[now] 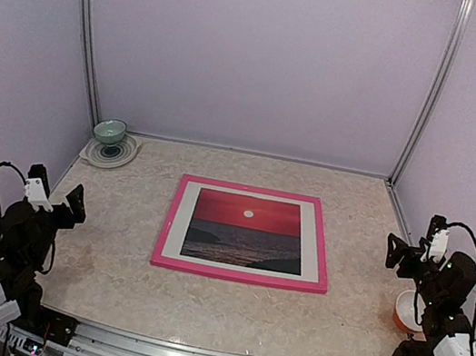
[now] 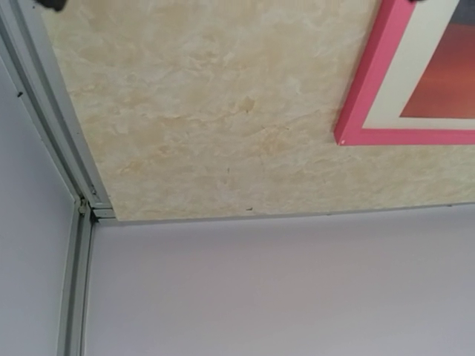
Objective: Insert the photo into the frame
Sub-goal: Reset both arms
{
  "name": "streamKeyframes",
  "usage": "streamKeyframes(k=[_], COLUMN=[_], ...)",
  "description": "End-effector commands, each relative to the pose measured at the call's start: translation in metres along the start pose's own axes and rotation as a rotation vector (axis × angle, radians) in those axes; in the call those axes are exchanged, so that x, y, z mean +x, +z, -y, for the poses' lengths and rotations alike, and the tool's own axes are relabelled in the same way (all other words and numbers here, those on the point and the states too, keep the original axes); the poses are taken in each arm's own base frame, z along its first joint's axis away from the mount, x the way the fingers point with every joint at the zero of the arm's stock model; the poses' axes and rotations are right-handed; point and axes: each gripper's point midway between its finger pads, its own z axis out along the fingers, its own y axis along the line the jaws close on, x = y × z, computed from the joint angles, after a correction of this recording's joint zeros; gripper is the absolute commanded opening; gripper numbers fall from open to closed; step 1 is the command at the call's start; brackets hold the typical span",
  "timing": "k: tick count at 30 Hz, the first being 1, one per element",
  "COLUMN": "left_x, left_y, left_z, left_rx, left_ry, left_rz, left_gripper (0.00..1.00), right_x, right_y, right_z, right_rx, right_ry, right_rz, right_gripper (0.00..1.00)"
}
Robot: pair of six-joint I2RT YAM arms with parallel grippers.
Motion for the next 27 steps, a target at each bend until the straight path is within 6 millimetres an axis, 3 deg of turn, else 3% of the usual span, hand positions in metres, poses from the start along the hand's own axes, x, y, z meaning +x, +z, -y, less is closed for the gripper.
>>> streamKeyframes(k=[1,5,7,9,13,18,20,27], left_x=[-0.013,-0.017,-0.02,-0.02,-0.021,-0.032,-0.015,-0.015], left_y=[-0.003,-0.012,-0.014,-0.015,-0.011,-0.024,-0.027,-0.029], left_z=[0.004,0.04,0.046,0.048,0.028,0.046,0.057,0.065], left_rx=[0.018,0.24,0.277,0.284,0.174,0.297,0.369,0.417], left_ry=[-0.004,0.101,0.134,0.125,0.02,0.078,0.147,0.171], left_rz=[0.027,0.078,0.094,0.093,0.069,0.14,0.139,0.119], left_gripper=[0.99,0.99,0.99,0.99,0.99,0.99,0.99,0.99], right_x=[-0.01,-0.009,-0.011,-0.011,-0.01,-0.013,-0.013,-0.012], right_y=[-0.002,-0.002,-0.003,-0.003,-0.004,-0.006,-0.006,-0.006], right_z=[0.001,0.001,0.0,0.0,0.0,0.001,0.0,0.0], right_rx=[0.001,0.001,0.0,-0.001,0.001,0.004,0.003,0.001], right_ry=[0.001,0.005,0.003,0.005,0.007,0.007,0.009,0.012], right_rz=[0.018,0.017,0.022,0.021,0.018,0.028,0.029,0.03], right_gripper=[0.99,0.99,0.99,0.99,0.99,0.99,0.99,0.99])
